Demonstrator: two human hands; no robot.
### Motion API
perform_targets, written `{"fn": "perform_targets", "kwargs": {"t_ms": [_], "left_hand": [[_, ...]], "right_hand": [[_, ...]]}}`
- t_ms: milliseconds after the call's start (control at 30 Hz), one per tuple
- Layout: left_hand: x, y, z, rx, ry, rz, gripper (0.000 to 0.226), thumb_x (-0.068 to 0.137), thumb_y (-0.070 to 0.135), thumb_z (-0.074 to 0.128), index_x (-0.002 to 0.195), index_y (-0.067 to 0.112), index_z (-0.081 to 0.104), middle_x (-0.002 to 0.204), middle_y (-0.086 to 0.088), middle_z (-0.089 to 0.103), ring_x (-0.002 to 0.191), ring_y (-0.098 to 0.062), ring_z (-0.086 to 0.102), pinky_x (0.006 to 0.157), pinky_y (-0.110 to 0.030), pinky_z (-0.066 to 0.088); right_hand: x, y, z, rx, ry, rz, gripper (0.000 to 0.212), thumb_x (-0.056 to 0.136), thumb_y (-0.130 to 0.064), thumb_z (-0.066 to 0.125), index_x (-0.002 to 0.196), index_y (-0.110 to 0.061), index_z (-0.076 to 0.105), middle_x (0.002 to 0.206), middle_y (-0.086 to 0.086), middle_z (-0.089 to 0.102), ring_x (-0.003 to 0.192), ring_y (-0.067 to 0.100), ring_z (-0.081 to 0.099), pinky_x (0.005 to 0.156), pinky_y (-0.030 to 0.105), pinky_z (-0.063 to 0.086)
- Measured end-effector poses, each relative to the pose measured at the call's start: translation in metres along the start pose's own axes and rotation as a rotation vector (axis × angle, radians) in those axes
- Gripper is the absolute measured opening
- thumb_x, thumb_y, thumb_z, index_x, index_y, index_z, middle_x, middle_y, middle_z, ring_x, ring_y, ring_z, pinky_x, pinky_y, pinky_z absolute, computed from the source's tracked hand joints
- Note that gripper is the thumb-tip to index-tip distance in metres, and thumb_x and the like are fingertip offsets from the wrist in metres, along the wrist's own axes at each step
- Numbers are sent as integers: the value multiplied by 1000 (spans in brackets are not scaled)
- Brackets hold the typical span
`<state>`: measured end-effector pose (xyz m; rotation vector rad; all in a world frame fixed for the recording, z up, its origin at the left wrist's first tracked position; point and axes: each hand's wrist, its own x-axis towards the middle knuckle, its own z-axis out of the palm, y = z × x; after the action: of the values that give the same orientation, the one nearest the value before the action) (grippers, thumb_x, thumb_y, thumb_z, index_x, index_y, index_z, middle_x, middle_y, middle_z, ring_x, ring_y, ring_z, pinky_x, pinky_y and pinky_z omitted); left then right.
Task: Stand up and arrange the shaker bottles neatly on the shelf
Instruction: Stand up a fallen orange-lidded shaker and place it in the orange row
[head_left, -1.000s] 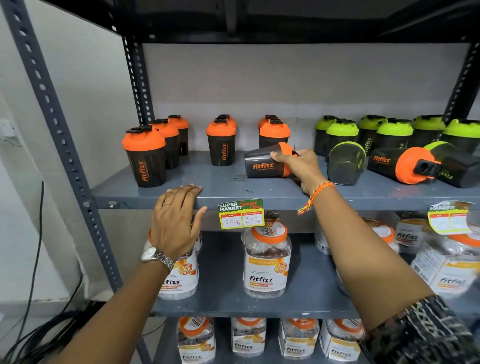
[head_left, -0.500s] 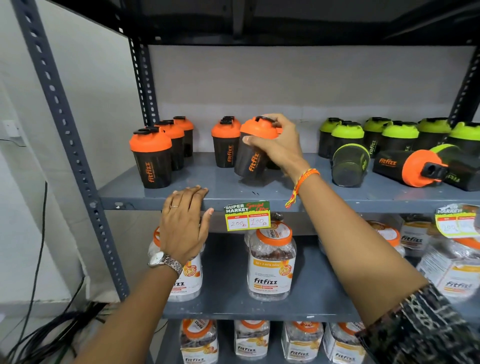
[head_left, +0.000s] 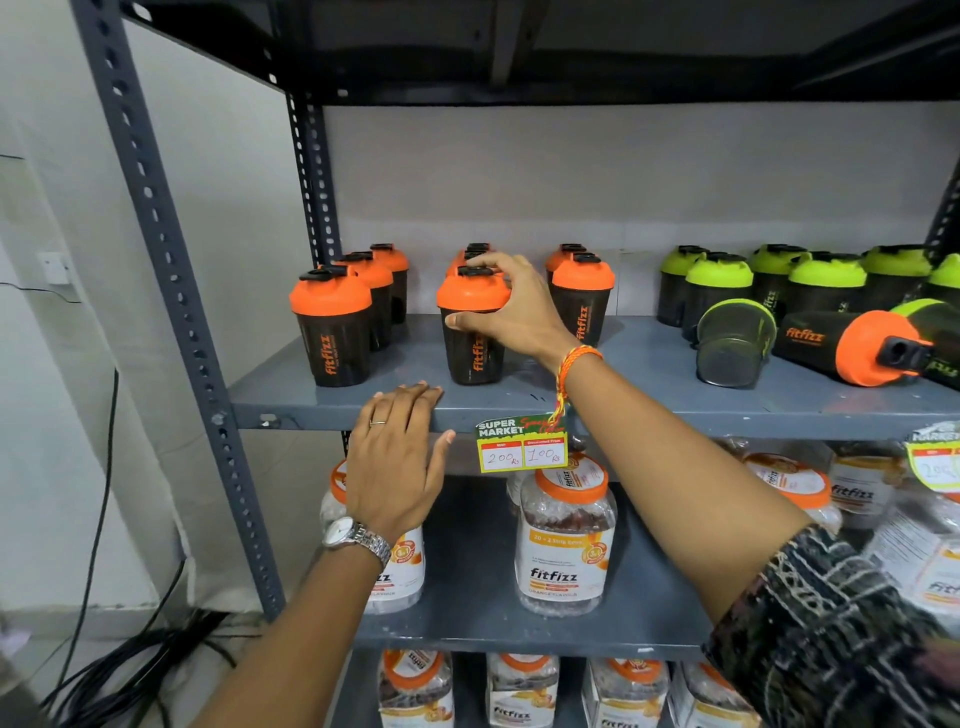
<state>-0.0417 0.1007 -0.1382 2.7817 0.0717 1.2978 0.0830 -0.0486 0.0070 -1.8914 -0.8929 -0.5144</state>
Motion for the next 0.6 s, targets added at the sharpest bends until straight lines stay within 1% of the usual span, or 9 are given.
{"fn": "perform_targets", "kwargs": {"t_ms": [233, 367, 433, 500, 567, 600], "left_hand": [[-1, 3, -1, 0, -10, -29, 48, 97, 42, 45, 139, 19, 52, 141, -3, 57, 131, -23, 49, 120, -41, 25], [-1, 6, -4, -17, -19, -39, 49, 96, 40, 43, 138, 17, 53, 141, -4, 58, 131, -25, 50, 120, -43, 27], [-1, 7, -6, -20, -33, -43, 50, 95, 39, 43, 139, 17, 53, 142, -5, 57, 132, -25, 50, 120, -43, 26], [-1, 8, -8, -34, -41, -48, 50, 95, 37, 42, 140, 17, 53, 143, -5, 57, 132, -25, 50, 121, -43, 26], [0, 9, -9, -81, -24, -58, 50, 95, 36, 40, 138, 16, 54, 142, -5, 58, 131, -25, 50, 121, -42, 25], [0, 10, -10, -108, -12, -65, 49, 95, 36, 40, 137, 16, 55, 141, -4, 58, 131, -25, 51, 121, -41, 24]], "right_hand": [[-5, 2, 1, 4, -37, 6, 76, 68, -28, 94, 135, -21, 57, 136, 6, 49, 119, 16, 44, 99, 33, 41], [-8, 2, 1, 9, -46, 13, 79, 70, -28, 93, 138, -20, 54, 139, 8, 47, 122, 20, 46, 97, 31, 40], [-8, 1, 1, 9, -54, 24, 83, 70, -28, 94, 141, -19, 51, 142, 9, 45, 129, 26, 48, 99, 32, 41], [-9, 1, -2, 5, -97, 39, 92, 69, -30, 94, 145, -20, 44, 146, 9, 42, 134, 29, 46, 104, 35, 43], [-10, 1, -12, -1, -134, 56, 98, 67, -34, 95, 148, -21, 39, 147, 8, 40, 136, 27, 45, 109, 39, 43], [-12, 2, -20, -2, -126, 60, 99, 67, -36, 94, 148, -21, 39, 145, 5, 40, 135, 25, 46, 112, 39, 42]]}}
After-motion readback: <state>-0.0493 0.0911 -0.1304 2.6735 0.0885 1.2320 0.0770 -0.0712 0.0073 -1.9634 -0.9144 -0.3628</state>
